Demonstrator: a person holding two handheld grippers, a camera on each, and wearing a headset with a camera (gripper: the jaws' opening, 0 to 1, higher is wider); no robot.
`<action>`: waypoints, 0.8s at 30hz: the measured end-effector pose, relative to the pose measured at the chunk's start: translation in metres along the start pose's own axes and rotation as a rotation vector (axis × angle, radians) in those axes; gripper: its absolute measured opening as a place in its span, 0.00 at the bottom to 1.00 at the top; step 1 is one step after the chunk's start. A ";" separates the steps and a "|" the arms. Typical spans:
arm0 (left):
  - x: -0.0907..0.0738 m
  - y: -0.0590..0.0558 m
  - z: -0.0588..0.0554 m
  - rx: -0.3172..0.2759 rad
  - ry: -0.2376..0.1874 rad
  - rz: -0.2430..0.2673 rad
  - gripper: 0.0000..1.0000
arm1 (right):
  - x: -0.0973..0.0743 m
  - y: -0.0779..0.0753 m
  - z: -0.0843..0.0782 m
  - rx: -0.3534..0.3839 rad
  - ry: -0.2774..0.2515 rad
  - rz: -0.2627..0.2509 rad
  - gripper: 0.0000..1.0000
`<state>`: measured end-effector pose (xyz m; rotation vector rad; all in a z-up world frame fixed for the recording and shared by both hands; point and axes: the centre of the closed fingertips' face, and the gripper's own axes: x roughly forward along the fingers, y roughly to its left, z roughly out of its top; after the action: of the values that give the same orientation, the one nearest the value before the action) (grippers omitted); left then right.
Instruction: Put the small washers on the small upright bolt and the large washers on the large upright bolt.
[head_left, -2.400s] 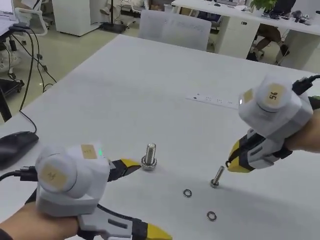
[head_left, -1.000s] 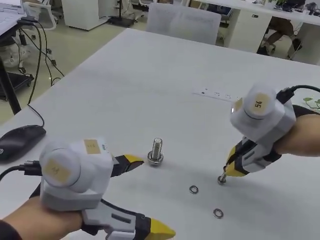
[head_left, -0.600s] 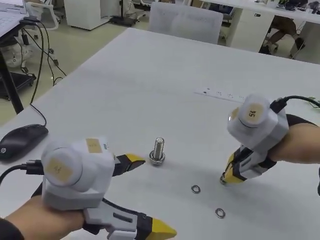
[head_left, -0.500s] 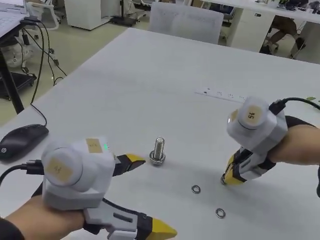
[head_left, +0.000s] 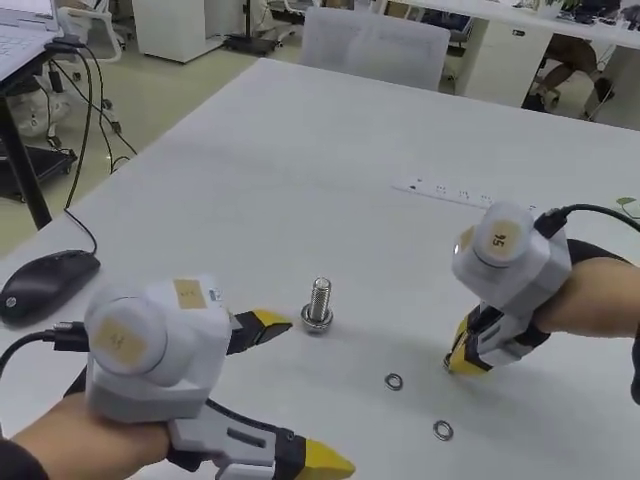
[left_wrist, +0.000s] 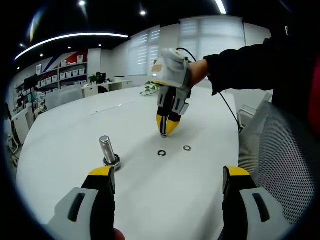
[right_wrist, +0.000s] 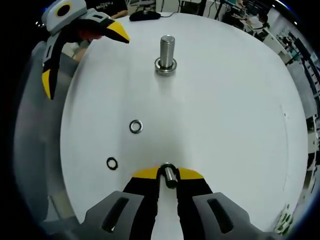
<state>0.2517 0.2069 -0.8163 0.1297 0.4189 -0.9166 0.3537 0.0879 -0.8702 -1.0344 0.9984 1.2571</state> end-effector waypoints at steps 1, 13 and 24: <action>0.000 0.000 0.000 -0.001 0.001 0.000 0.89 | 0.000 0.000 0.000 -0.001 0.001 0.000 0.14; -0.001 -0.001 -0.001 0.000 -0.002 -0.002 0.89 | -0.001 0.002 0.000 0.009 -0.002 -0.007 0.22; 0.000 -0.002 0.000 0.002 -0.003 -0.005 0.89 | -0.010 -0.001 -0.007 0.040 -0.015 -0.027 0.26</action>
<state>0.2500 0.2063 -0.8163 0.1294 0.4157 -0.9217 0.3538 0.0787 -0.8625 -1.0032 0.9919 1.2164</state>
